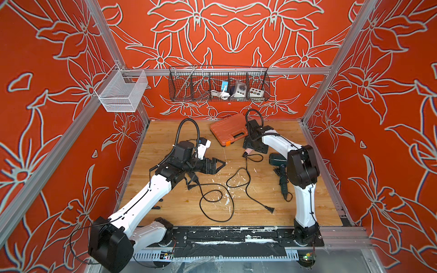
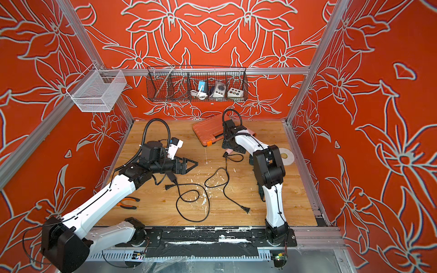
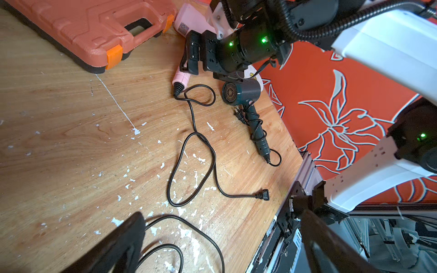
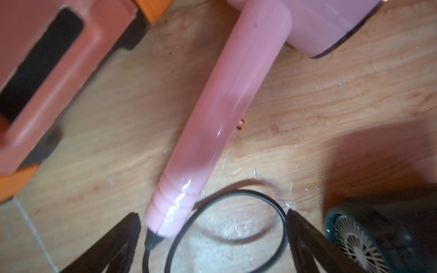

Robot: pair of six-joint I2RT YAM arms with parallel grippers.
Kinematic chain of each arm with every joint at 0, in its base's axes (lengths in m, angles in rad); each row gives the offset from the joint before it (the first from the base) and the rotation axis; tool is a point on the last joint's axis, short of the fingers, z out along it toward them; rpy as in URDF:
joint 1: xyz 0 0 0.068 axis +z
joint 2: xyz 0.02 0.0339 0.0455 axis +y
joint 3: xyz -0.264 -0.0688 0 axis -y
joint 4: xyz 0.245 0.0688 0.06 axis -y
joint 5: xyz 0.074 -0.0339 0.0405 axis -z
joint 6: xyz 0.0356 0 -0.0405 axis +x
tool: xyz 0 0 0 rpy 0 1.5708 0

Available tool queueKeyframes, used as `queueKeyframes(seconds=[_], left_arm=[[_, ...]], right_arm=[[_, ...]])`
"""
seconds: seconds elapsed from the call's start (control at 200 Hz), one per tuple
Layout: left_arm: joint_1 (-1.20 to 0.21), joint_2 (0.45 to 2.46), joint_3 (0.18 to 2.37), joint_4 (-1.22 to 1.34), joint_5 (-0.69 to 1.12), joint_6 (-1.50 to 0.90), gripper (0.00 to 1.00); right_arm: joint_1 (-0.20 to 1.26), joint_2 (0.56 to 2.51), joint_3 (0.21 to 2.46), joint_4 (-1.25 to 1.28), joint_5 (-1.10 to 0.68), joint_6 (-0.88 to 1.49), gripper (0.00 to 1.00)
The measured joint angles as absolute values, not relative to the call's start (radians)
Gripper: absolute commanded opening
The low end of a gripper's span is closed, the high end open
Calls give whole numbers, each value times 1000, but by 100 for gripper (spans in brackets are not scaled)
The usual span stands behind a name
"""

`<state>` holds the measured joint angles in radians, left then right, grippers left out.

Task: Wrap the cord around the hair dryer
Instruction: Pick up the hair dryer from the center of the board.

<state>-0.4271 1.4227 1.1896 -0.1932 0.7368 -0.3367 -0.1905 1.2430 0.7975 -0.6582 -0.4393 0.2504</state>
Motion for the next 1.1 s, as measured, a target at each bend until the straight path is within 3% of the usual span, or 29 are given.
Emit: queueKeyframes(seconds=[0.22, 0.49, 0.871, 1.101], left_arm=[[-425, 1378, 1110, -201, 679, -338, 100], [-424, 1277, 989, -209, 618, -349, 100], [-409, 1126, 897, -250, 568, -349, 100], [-403, 1121, 888, -253, 561, -349, 100]], right_arm=[[-57, 1214, 918, -700, -385, 287, 99], [162, 1324, 1040, -664, -303, 374, 99], [374, 1734, 1446, -691, -36, 533, 99], [423, 1982, 1615, -733, 99, 642, 99]])
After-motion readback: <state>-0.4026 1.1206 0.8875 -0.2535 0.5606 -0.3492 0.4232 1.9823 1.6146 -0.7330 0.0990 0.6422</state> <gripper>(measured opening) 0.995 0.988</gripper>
